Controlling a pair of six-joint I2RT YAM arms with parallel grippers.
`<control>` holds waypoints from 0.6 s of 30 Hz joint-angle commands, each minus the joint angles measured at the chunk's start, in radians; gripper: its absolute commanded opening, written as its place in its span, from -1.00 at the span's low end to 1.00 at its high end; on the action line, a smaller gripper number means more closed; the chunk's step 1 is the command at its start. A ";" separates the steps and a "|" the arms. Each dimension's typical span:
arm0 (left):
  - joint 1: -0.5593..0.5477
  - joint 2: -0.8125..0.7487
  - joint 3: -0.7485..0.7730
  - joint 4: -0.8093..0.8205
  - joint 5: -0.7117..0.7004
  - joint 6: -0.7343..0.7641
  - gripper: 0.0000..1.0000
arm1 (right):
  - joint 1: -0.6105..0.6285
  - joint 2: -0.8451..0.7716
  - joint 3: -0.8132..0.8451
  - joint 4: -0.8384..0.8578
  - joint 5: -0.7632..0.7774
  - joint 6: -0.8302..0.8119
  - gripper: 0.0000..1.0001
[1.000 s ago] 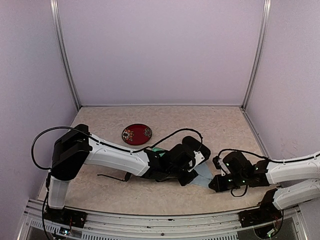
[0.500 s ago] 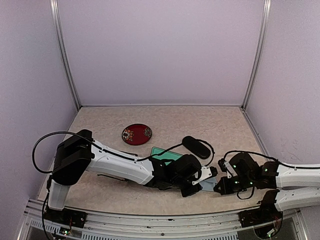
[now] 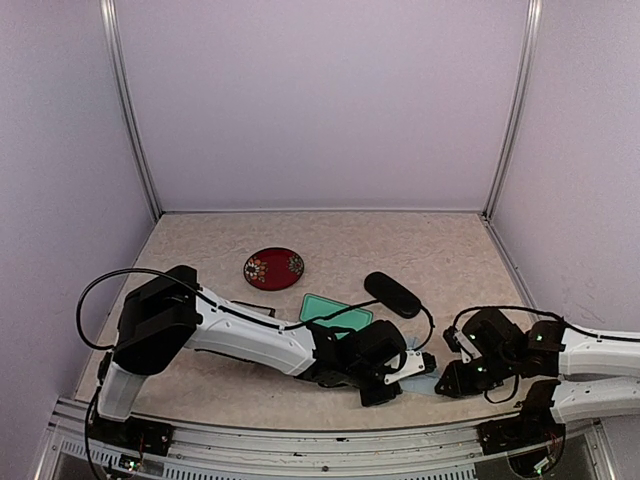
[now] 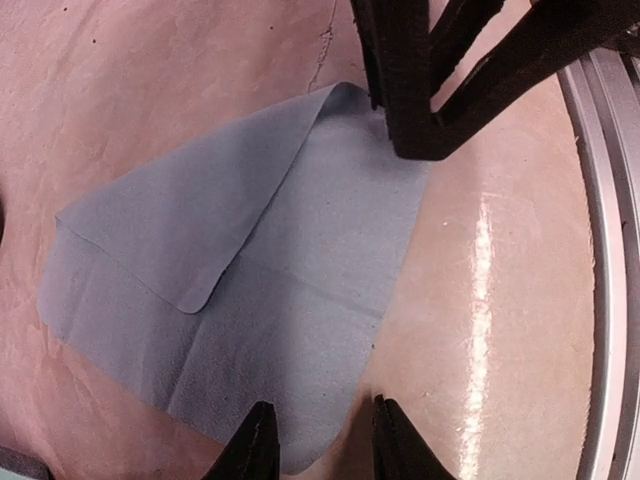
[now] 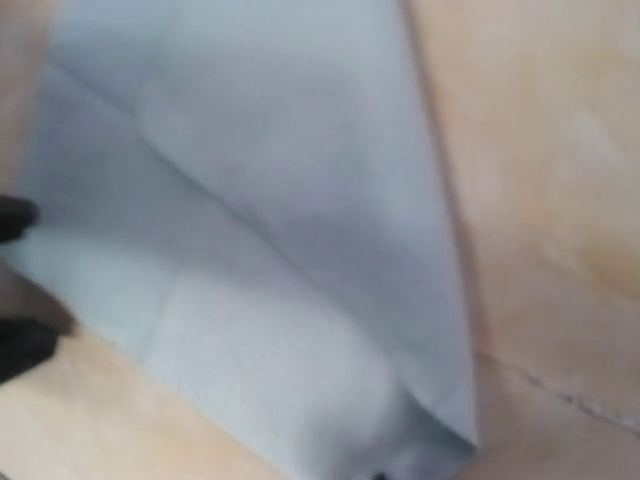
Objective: Organize the sunglasses
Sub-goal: Move the glasses cleaning cloth to the center of the board.
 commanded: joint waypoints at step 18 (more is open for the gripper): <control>0.096 0.024 0.005 -0.166 0.363 -0.150 -0.60 | 0.011 -0.015 0.099 0.015 0.088 -0.008 -0.33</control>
